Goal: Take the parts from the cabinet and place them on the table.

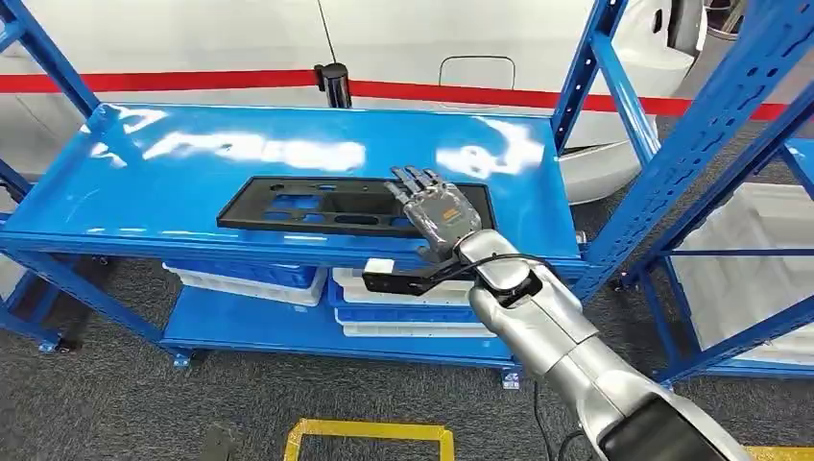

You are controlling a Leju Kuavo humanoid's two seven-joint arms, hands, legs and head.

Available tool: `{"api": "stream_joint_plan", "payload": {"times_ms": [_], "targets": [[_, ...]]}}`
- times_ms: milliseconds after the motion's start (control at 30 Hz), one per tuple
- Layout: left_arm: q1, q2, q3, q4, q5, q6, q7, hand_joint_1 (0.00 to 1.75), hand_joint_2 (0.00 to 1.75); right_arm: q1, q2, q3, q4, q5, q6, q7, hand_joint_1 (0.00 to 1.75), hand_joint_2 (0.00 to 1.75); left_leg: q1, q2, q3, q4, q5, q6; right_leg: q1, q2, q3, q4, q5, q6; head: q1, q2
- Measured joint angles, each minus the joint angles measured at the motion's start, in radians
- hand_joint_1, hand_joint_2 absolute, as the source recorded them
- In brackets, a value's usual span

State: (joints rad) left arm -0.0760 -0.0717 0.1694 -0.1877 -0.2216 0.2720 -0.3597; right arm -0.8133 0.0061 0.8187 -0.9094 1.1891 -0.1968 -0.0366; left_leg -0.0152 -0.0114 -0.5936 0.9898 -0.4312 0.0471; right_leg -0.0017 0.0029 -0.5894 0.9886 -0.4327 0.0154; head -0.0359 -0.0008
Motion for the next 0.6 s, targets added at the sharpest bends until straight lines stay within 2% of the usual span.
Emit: {"api": "stream_joint_plan", "payload": {"times_ms": [367, 567, 600], "targets": [[-0.008, 0.000, 0.002, 0.000, -0.009, -0.002, -0.008, 0.00, 0.00, -0.001, 0.045, 0.031, 0.057, 0.029, 0.000, 0.040, 0.00, 1.75, 0.005, 0.002, 0.001, -0.003, 0.002, -0.010, 0.004, 0.000, -0.001, 0.001, -0.001, -0.005, 0.000, 0.000], [-0.008, -0.004, 0.008, 0.000, -0.011, 0.001, -0.035, 0.00, 0.00, -0.018, 0.067, 0.041, 0.116, 0.100, -0.049, 0.126, 0.00, 1.75, 0.002, 0.002, 0.001, -0.003, 0.002, -0.010, 0.002, 0.000, 0.000, 0.001, -0.001, -0.005, 0.000, 0.000], [-0.008, -0.004, 0.008, 0.000, -0.011, 0.002, -0.035, 0.00, 1.75, -0.022, 0.070, 0.042, 0.122, 0.107, -0.055, 0.136, 0.00, 1.75, 0.001, 0.002, 0.001, -0.003, 0.002, -0.010, 0.001, 0.000, 0.000, 0.001, -0.001, -0.005, 0.001, 0.000]]}}
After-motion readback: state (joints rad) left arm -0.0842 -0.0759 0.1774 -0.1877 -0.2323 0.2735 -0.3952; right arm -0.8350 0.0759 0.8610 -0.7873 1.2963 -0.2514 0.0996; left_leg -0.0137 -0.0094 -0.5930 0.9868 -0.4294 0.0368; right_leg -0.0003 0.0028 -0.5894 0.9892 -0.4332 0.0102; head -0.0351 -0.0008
